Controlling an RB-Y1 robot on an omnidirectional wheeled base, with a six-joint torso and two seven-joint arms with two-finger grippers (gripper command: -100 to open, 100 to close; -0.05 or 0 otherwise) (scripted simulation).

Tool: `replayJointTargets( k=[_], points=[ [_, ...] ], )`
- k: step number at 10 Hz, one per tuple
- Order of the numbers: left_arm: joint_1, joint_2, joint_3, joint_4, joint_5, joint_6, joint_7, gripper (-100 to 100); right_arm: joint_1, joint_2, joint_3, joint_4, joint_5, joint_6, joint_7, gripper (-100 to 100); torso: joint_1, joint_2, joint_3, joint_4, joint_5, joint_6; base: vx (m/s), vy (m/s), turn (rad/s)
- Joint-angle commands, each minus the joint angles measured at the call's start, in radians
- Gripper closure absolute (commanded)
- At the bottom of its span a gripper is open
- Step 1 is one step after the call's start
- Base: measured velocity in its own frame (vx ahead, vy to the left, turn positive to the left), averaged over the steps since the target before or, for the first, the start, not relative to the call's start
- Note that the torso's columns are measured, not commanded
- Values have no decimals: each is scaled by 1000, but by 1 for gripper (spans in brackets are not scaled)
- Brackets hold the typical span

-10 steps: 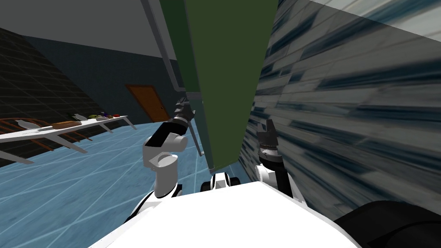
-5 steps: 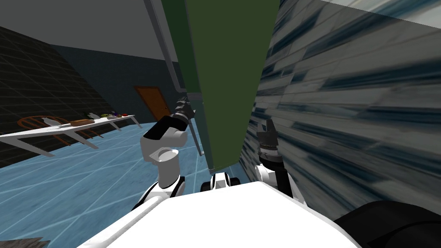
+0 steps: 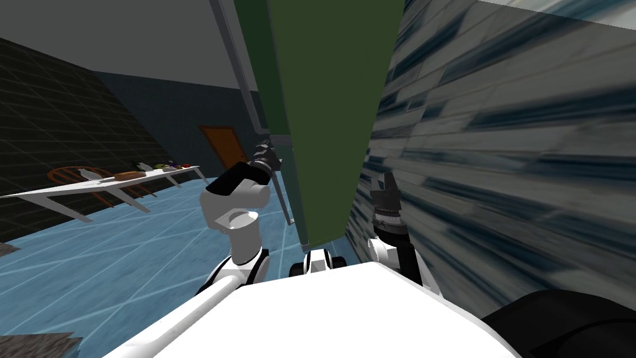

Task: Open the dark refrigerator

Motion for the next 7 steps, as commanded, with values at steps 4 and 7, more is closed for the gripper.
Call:
replayJointTargets(
  k=[4,7],
  points=[
    [-113,6,36,6,-18,150,9,-100,0,0,0,0,0,0,0,0,2,-1,-2,1,0,0,11,-18,55],
    [-153,5,47,11,-27,207,12,-100,0,0,0,0,0,0,0,0,1,-3,-3,0,0,0,16,-33,68]
  ],
)
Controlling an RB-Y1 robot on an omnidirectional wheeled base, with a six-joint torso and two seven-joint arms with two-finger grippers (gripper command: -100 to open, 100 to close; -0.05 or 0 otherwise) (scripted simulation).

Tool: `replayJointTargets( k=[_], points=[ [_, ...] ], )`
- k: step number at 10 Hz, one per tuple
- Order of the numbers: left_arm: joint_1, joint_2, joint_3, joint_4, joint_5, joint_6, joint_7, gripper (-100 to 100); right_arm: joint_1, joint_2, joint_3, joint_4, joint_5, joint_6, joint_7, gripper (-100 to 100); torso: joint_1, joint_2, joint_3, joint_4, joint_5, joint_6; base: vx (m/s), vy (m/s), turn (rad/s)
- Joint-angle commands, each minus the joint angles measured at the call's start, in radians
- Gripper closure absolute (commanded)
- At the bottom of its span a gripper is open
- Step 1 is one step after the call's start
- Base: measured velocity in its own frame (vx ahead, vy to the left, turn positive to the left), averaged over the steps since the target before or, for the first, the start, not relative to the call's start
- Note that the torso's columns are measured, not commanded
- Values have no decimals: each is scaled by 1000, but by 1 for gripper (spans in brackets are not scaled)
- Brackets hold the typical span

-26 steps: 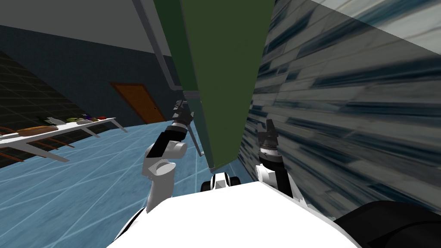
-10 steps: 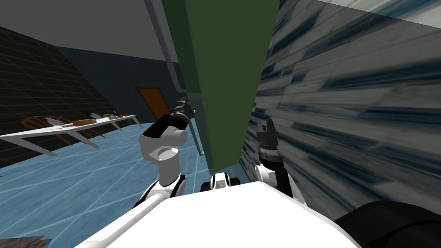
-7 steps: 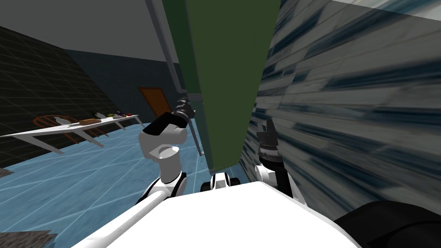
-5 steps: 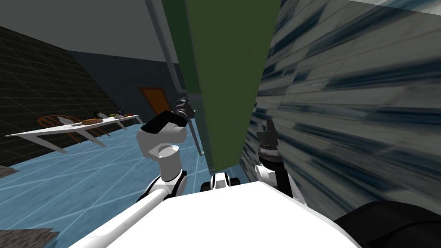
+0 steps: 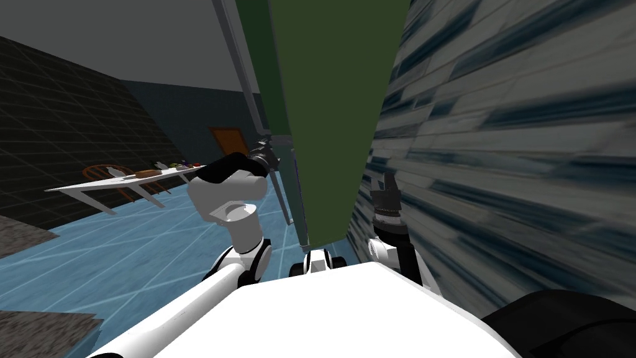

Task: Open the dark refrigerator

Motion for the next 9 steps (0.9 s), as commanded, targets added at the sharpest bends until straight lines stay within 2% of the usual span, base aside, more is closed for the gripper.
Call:
replayJointTargets(
  k=[1,4,5,6,8,9],
  points=[
    [-68,0,19,7,-24,65,5,-100,0,0,0,0,0,0,0,0,-1,0,-1,0,-1,2,37,-15,76],
    [-74,0,19,7,-24,65,5,-100,0,0,0,0,0,0,0,0,-1,-2,-2,-2,-1,3,10,-1,17],
    [-101,-1,30,12,-33,117,7,-100,0,0,0,0,0,0,0,0,-3,-1,-1,-1,-1,3,6,-11,71],
    [-103,-1,30,12,-33,117,7,-100,0,0,0,0,0,0,0,0,-3,0,0,-1,-2,2,14,-6,57],
    [-152,-6,52,23,-50,211,8,-100,0,0,0,0,0,0,0,0,-4,-1,-1,-1,-2,3,17,-22,95],
    [-154,-6,52,23,-50,211,8,-100,0,0,0,0,0,0,0,0,-4,0,1,-2,-1,2,29,-20,47]
  ],
)
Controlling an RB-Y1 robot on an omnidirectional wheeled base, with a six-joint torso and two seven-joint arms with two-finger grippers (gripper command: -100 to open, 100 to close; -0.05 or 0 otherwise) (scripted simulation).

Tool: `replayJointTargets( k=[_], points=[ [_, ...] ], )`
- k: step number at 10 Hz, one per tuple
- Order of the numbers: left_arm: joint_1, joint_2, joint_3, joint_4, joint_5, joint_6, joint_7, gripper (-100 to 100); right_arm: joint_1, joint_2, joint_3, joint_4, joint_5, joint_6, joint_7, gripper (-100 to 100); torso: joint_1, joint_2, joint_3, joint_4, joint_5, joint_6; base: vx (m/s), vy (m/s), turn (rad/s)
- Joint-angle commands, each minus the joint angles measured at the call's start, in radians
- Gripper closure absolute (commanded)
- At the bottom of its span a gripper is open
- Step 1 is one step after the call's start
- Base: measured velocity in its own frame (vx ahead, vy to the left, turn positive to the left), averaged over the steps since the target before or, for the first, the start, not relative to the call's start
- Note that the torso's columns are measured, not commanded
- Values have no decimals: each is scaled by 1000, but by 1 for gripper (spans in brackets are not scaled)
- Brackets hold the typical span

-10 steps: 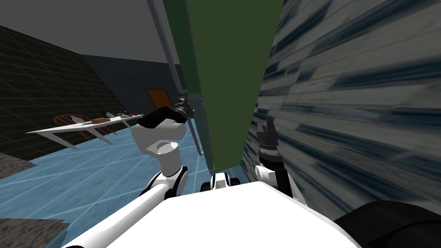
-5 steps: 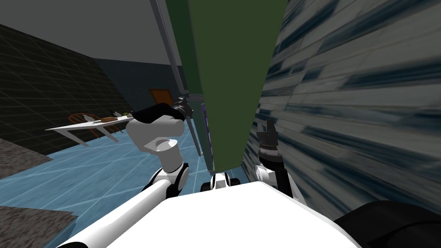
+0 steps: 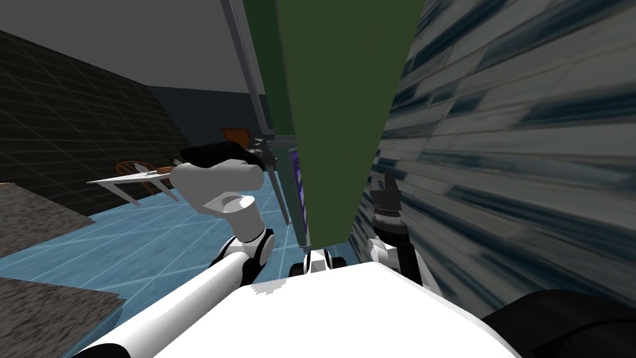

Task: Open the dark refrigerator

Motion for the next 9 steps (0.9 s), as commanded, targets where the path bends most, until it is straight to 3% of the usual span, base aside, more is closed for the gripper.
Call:
replayJointTargets(
  k=[1,4,9],
  points=[
    [-54,-1,20,9,-12,49,3,-100,0,0,0,0,0,0,0,0,1,0,1,-2,1,1,16,-17,65],
    [-75,-6,30,14,-20,88,3,-100,0,0,0,0,0,0,0,0,2,0,0,-2,2,0,15,2,44],
    [-158,-44,70,29,-51,246,3,-100,0,0,0,0,0,0,0,0,2,4,5,-4,3,-1,19,-14,73]
  ],
)
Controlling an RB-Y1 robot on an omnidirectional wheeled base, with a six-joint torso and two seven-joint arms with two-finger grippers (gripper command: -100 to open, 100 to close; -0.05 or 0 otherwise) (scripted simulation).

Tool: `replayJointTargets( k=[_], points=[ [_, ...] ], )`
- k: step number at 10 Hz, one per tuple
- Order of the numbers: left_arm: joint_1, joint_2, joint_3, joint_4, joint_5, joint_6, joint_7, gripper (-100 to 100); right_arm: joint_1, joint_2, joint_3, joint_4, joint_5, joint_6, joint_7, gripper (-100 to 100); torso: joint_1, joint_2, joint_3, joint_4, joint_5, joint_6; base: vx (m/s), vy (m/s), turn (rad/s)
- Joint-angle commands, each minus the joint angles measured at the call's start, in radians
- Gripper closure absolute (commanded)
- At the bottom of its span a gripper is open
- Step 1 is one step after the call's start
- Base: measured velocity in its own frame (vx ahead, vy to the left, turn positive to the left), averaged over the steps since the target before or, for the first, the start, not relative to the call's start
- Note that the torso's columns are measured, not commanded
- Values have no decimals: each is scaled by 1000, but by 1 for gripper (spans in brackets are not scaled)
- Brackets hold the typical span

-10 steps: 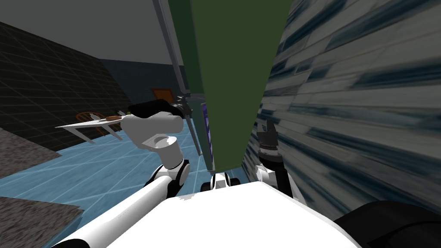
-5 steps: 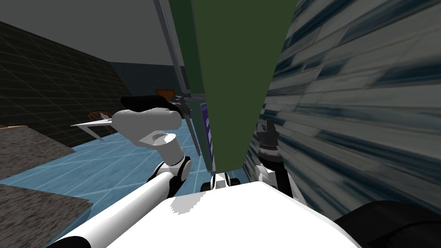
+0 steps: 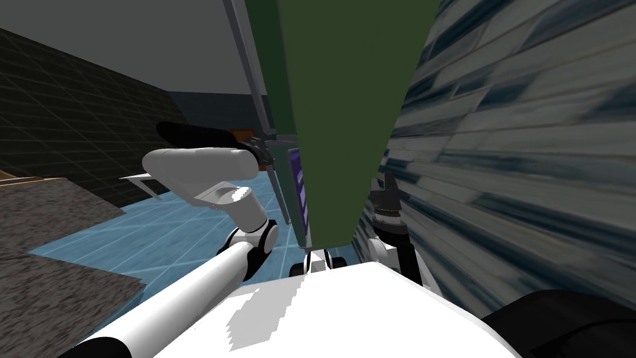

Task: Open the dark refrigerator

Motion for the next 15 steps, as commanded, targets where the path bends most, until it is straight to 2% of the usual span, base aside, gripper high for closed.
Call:
replayJointTargets(
  k=[1,2,3,4,5,6,7,8,9,10,11,13,14,15],
  points=[
    [-40,-26,16,9,-13,56,2,-100,0,0,0,0,0,0,0,0,1,1,1,-1,1,-1,9,-11,50],
    [-31,-19,15,3,-10,48,0,-100,0,0,0,0,0,0,0,0,3,2,2,-2,2,-2,-18,-3,38],
    [-50,-13,24,5,-13,66,2,-100,0,0,0,0,0,0,0,0,6,4,4,-3,4,-3,75,16,40],
    [-36,-17,20,2,-12,66,0,-100,0,0,0,0,0,0,0,0,7,-1,1,-1,3,-3,31,15,56],
    [-37,-16,22,-1,-13,72,-1,100,0,0,0,0,0,0,0,0,5,1,1,-3,3,-2,-38,7,48],
    [-31,10,66,29,34,54,-23,100,0,0,0,0,0,0,0,0,4,5,3,0,2,-2,-51,117,-159],
    [-30,36,99,60,64,31,-45,100,0,0,0,0,0,0,0,0,7,5,2,3,1,0,-51,232,-352],
    [-30,36,109,60,81,31,-45,100,0,-1,0,0,0,0,0,0,7,2,0,4,0,2,-48,243,-164],
    [-28,63,148,92,114,8,-67,100,0,-1,0,0,0,0,0,0,3,3,2,4,-1,-1,-21,292,-240],
    [-28,63,153,92,129,8,-67,100,0,-1,0,0,0,0,0,0,2,3,1,5,-2,1,-23,238,-118],
    [-27,90,197,123,165,-15,-88,100,0,0,0,0,0,0,0,0,-5,5,3,5,-4,1,-44,222,-174],
    [-27,90,197,123,176,-15,-88,100,0,0,0,0,0,0,0,0,-14,10,7,8,-8,3,-6,106,-60],
    [-25,116,240,154,219,-39,-110,100,0,0,0,0,0,0,0,0,-18,11,8,7,-9,3,-7,95,-147],
    [-25,116,240,154,224,-39,-110,100,0,0,0,0,0,0,0,0,-13,9,5,7,-9,8,-44,124,-155]
  ],
)
